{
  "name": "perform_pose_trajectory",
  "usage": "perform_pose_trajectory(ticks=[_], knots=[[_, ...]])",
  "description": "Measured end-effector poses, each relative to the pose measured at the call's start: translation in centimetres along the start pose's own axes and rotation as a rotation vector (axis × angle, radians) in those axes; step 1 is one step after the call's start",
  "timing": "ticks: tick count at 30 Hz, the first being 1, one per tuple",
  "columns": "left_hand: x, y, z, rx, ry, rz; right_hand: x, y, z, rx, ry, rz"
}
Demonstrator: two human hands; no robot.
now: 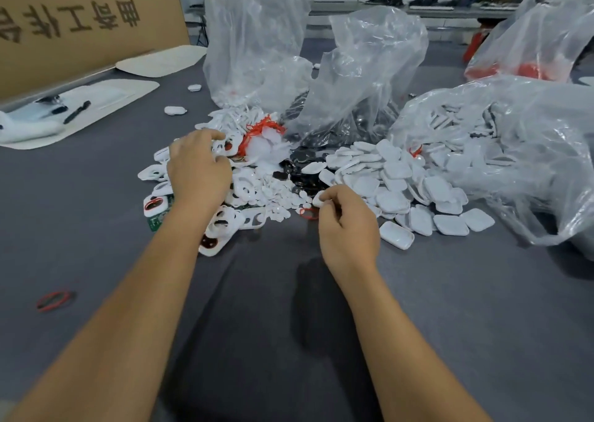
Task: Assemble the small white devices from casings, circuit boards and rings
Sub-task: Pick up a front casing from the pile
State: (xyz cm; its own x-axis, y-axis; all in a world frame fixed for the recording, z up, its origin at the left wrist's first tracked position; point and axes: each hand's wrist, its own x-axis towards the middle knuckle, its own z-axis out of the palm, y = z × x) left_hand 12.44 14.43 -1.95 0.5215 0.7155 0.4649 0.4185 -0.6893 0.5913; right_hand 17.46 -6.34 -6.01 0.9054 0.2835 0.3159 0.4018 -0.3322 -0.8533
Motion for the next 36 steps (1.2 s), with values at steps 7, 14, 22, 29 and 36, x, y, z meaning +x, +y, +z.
perform_pose_trajectory(ticks=[7, 14, 22, 29, 36], knots=[[2.4, -0.7, 1.7, 0.218, -0.372, -0.075, 0.1, 0.7, -0.7, 0.162, 0.043, 0.108], [1.6, -1.1, 0.7, 0.064, -0.088, 0.046, 0.4, 0.6, -0.7, 0.195, 0.042, 0.118], [-1.4, 4.0, 1.5, -0.389, 0.058, -0.009, 0.5, 0.7, -1.1, 0.17, -0.017, 0.019], [-7.4, 9.8, 6.0, -1.211, -0.29, -0.322, 0.8, 0.2, -1.9, 0.492, 0.021, 0.11], [-8.0, 8.6, 6.4, -1.258, -0.491, -0.324, 2.1, 0.5, -3.1, 0.707, -0.006, 0.244]])
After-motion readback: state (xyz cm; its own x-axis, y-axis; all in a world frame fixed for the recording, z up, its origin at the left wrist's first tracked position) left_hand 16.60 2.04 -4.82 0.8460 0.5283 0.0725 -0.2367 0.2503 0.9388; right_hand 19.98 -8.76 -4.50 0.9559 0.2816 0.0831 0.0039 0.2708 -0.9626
